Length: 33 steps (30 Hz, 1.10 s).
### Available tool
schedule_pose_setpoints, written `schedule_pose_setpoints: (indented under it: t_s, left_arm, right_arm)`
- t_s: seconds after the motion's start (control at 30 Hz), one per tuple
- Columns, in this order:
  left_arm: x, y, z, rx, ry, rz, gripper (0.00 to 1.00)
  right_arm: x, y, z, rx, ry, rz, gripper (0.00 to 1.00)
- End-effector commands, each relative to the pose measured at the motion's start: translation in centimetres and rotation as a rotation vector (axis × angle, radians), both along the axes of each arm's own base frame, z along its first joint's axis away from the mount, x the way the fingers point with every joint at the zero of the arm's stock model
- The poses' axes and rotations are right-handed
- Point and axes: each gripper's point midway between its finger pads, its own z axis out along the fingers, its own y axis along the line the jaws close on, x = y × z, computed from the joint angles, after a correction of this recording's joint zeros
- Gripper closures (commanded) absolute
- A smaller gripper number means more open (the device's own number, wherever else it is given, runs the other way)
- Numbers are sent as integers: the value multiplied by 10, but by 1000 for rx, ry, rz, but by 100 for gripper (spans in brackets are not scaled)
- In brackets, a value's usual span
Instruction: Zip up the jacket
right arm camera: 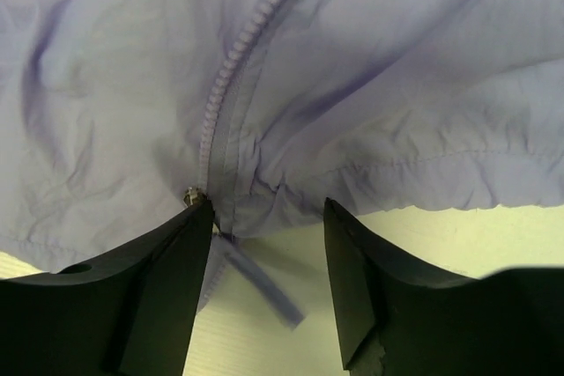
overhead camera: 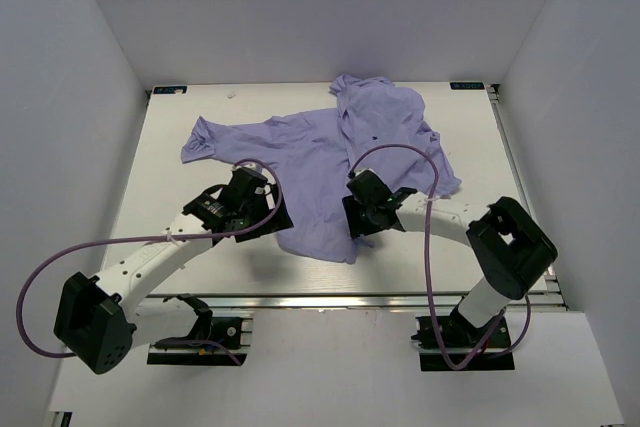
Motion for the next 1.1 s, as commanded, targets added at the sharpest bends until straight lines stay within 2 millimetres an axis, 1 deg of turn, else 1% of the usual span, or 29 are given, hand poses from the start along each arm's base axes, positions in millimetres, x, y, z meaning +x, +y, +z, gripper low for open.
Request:
schedule_pose_setpoints:
  t_s: [0.0, 0.03, 0.07, 0.13, 0.17, 0.23, 0.27, 0.33, 0.37, 0.4, 0.47, 0.53, 0.57, 0.6, 0.63, 0.67, 0.7, 0.73, 0.83, 0.9, 0.93, 1.0, 1.07]
  left_arm:
    - [4, -5, 9, -20, -25, -14, 2]
    - [5, -4, 9, -18, -27, -12, 2]
    - [5, -4, 9, -17, -28, -11, 2]
    - [5, -4, 8, -15, -27, -10, 2]
    - [5, -4, 8, -15, -27, -10, 2]
    - [5, -4, 5, -12, -25, -9, 2]
    - [5, -4, 4, -12, -24, -8, 2]
    - [6, -5, 3, -10, -18, -9, 2]
    - [6, -6, 1, -14, -13, -13, 2]
    - [6, -7, 1, -15, -10, -15, 2]
    - [7, -9, 0, -17, -9, -17, 2]
    - [9, -10, 0, -18, -10, -17, 2]
    - [9, -10, -2, -17, -9, -17, 2]
    - [10, -12, -1, -20, -9, -19, 2]
    - [10, -12, -1, -23, -8, -20, 2]
    - [11, -13, -2, -24, -6, -22, 2]
    - [11, -14, -5, -22, 4, -25, 2]
    - [11, -15, -5, -24, 7, -27, 2]
    - [12, -19, -6, -29, 11, -41, 2]
    - [16, -22, -4, -39, 1, -50, 2]
    - [13, -27, -4, -57, 14, -76, 2]
    - [16, -34, 0, -81, 4, -93, 2]
    - [15, -39, -1, -94, 14, -112, 2]
  right_arm:
    - [7, 9, -2, 11, -3, -11, 42]
    - [6, 8, -4, 10, 2, -25, 44]
    - [5, 6, -8, -2, 9, -32, 49]
    - [4, 2, -11, -13, 13, -53, 56]
    - [4, -1, -11, -17, 11, -78, 63]
    - [1, -7, -11, -25, 10, -98, 67]
    - [2, -10, -4, -20, -7, -112, 72]
    - [1, -18, -1, -28, -23, -134, 74]
    - [4, -23, 8, -26, -49, -159, 77]
    - [2, -28, 9, -31, -49, -168, 78]
    - [3, -38, 19, -23, -69, -196, 79]
    - [2, -45, 23, -14, -75, -212, 80]
    - [2, -46, 31, 9, -92, -214, 85]
    - [1, -48, 33, 16, -97, -214, 86]
    - [0, -52, 33, 20, -96, -217, 90]
    - [0, -51, 38, 43, -108, -217, 94]
    - [1, -54, 39, 48, -111, -215, 98]
    - [-2, -55, 37, 51, -100, -209, 100]
    - [-7, -57, 38, 61, -94, -197, 100]
    - [-12, -57, 35, 73, -82, -185, 100]
    - [-15, -58, 32, 71, -73, -172, 100]
    - [-23, -58, 23, 73, -39, -158, 100]
    - [-30, -56, 15, 83, -8, -146, 100]
